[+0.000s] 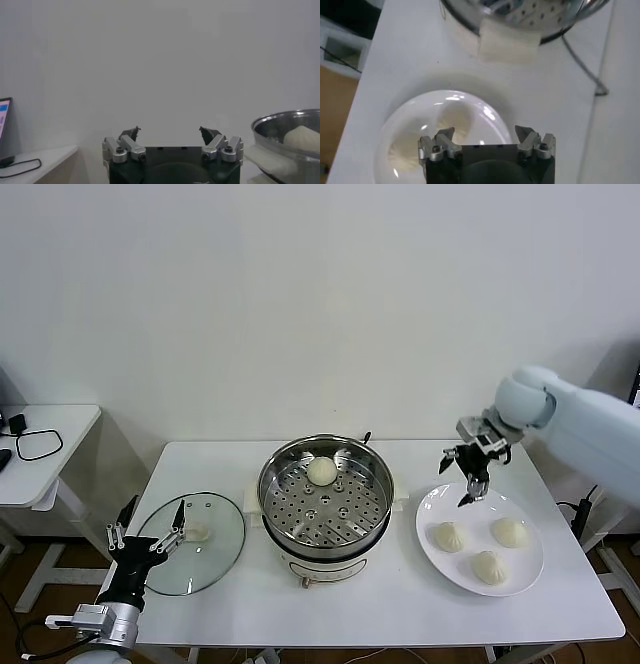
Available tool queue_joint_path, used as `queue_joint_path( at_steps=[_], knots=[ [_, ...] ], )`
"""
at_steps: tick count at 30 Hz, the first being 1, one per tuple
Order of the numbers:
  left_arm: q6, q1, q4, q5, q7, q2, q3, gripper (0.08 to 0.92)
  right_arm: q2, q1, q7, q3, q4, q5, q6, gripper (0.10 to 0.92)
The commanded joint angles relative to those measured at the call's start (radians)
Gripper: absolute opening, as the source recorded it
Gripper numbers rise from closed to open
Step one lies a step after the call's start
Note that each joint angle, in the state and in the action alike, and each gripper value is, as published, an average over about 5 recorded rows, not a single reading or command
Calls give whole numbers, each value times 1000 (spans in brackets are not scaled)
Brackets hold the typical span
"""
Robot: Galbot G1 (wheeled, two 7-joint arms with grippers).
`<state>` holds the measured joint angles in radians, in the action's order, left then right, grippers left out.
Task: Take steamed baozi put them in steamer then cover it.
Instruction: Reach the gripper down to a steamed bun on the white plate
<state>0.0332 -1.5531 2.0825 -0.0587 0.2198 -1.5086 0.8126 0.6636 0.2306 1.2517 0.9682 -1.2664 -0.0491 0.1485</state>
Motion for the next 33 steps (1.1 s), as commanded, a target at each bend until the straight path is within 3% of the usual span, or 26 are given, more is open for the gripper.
queue_joint_path(
  at_steps=[1,33],
  knots=[
    [1,3,-12,1,0,-1,-1,823,-13,-200,-31,-100,54,58,53,823],
    [8,6,-20,18,-2,-8,-9,823,58,-272,-75,-161,104,132,43,822]
  ],
)
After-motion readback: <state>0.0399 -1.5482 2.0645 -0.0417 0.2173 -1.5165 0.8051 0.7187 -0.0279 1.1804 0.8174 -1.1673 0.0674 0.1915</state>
